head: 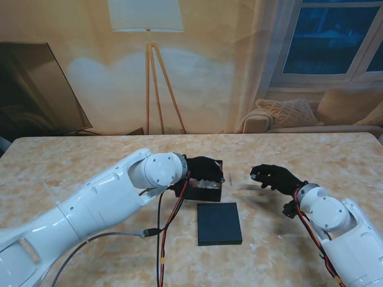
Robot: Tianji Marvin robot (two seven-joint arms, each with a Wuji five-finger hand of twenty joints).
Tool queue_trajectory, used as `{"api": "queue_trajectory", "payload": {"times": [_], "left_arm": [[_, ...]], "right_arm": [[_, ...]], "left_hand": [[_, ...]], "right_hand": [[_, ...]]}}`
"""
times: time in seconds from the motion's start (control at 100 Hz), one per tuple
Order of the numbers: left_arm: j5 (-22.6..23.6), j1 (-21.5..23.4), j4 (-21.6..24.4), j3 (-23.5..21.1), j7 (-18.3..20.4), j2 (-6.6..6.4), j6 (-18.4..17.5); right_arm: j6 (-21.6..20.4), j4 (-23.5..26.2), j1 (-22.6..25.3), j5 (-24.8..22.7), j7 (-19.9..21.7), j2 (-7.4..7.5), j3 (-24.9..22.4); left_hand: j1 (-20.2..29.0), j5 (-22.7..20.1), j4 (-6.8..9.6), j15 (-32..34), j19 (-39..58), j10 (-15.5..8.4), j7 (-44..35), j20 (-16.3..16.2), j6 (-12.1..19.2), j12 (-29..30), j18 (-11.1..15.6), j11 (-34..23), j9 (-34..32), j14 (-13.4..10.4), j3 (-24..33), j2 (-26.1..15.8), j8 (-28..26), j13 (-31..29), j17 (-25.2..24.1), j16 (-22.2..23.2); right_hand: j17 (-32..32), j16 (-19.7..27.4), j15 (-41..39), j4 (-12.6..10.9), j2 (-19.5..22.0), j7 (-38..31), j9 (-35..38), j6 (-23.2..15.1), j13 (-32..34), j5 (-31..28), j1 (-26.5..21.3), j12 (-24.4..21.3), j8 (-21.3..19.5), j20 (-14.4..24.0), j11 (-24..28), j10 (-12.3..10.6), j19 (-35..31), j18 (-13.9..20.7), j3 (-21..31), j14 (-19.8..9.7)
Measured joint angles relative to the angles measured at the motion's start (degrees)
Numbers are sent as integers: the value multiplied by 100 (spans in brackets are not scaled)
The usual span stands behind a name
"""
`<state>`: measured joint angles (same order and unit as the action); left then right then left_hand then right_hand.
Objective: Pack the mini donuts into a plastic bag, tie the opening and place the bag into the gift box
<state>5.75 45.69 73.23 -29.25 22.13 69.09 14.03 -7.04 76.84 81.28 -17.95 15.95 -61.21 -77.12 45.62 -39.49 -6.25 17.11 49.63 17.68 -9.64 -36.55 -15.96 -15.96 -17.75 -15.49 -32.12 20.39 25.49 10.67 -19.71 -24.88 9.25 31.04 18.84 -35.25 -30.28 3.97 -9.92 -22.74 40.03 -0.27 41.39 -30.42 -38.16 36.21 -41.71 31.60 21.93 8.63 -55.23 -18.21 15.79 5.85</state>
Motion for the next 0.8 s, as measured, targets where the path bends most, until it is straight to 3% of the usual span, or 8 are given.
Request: {"api": "queue_trajectory", "payload": {"times": [0.12,0.3,0.55,0.63,0.8], "left_arm": [[94,0,-46,11,-45,1,-128],[162,-43,-281,85,-140,51,-483],[128,-63,-466,111,-243,118,-554],[178,-50,-477,95,-293,121,-622],[122,-71,-559,124,-250,137,-624]], "right_arm": [[0,-1,-1,11,21,1,0],[-10,-8,-5,30,51,4,1],[-29,-20,-13,68,148,17,1],[-29,-23,-16,70,151,21,1],[-32,-26,-20,71,156,23,3]], "left_hand": [[-67,0,0,-5,-61,-82,0,69,-1,1,122,0,9,-14,-120,-11,1,141,-100,-58],[-66,0,0,-130,-333,-304,0,356,71,31,351,-9,73,-273,-206,-78,1,212,-165,-201],[-65,150,1,-291,-461,-652,0,820,345,75,621,-26,280,-615,-341,-146,1,273,-259,-505],[-65,150,1,-323,-478,-663,0,911,365,75,638,-57,280,-627,-362,-159,1,353,-320,-559],[-65,149,1,-439,-1020,-724,-18,1429,416,81,662,-62,280,-880,-710,-291,1,403,-662,-801]], "right_hand": [[0,0,-1,0,0,0,0,0,0,0,0,0,0,0,0,0,0,0,0,0],[0,0,-1,0,0,0,0,0,0,0,0,0,0,0,0,0,0,0,-1,0],[0,0,-7,0,0,0,0,0,50,-8,0,0,0,0,0,0,0,0,-28,0],[0,0,-7,0,0,0,0,0,50,-18,0,0,0,0,0,0,0,0,-29,0],[0,0,-7,0,0,0,0,0,60,-18,0,0,0,0,0,0,0,0,-42,0]]}}
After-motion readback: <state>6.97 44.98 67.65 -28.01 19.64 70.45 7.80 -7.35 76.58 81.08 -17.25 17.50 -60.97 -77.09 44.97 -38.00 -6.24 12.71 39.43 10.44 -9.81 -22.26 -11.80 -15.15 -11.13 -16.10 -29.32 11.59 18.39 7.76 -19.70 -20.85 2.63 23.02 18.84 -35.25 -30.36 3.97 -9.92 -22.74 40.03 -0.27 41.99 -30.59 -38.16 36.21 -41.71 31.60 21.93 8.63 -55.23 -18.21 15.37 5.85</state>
